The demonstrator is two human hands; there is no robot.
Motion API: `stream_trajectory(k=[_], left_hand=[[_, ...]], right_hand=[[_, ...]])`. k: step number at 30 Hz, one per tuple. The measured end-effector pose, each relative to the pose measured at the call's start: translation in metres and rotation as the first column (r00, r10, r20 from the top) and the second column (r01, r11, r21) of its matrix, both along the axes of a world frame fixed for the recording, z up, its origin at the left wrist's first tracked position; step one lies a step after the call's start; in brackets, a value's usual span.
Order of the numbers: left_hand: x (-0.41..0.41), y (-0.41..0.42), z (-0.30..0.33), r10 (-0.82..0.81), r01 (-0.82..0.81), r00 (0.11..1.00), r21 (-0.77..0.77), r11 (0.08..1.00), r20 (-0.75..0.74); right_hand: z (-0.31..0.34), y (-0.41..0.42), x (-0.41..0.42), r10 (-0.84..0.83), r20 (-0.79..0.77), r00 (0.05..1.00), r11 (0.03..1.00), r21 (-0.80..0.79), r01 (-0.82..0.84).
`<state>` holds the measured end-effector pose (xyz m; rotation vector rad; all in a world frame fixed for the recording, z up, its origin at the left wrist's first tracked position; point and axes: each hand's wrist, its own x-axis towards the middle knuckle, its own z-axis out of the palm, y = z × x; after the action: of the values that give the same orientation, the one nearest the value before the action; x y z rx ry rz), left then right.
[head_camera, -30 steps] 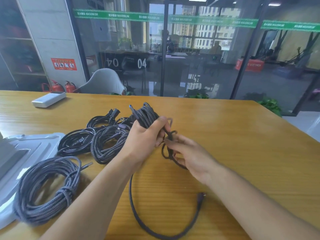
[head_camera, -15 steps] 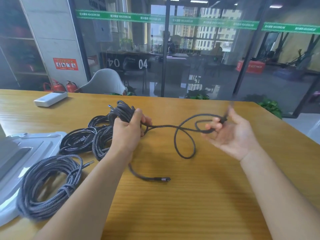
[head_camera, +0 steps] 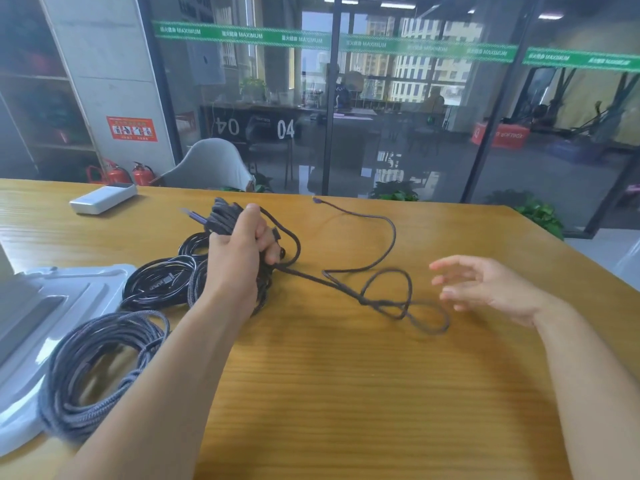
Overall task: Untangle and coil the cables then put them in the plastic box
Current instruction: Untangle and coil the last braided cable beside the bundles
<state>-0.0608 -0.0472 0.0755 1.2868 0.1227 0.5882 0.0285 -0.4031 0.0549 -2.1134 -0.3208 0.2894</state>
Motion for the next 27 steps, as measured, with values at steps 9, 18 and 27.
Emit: stream_trajectory(k=[9, 18, 27], left_hand=[[-0.012, -0.027, 0.000, -0.284, 0.279, 0.959, 0.161, 0.947, 0.007], [-0.022, -0.029, 0.009, -0.427, 0.428, 0.903, 0.201, 0.881, -0.047], [-0.023, -0.018, 0.015, -0.397, 0.402, 0.915, 0.224, 0.888, -0.072]], right_hand=[[0.003, 0.139, -0.069, 0.434, 0.209, 0.877, 0.880, 0.109, -0.462], [0.006, 0.103, -0.047, 0.610, -0.107, 0.785, 0.707, -0.375, -0.600], [0.012, 0.039, -0.008, 0.286, 0.127, 0.950, 0.890, -0.402, -0.215]])
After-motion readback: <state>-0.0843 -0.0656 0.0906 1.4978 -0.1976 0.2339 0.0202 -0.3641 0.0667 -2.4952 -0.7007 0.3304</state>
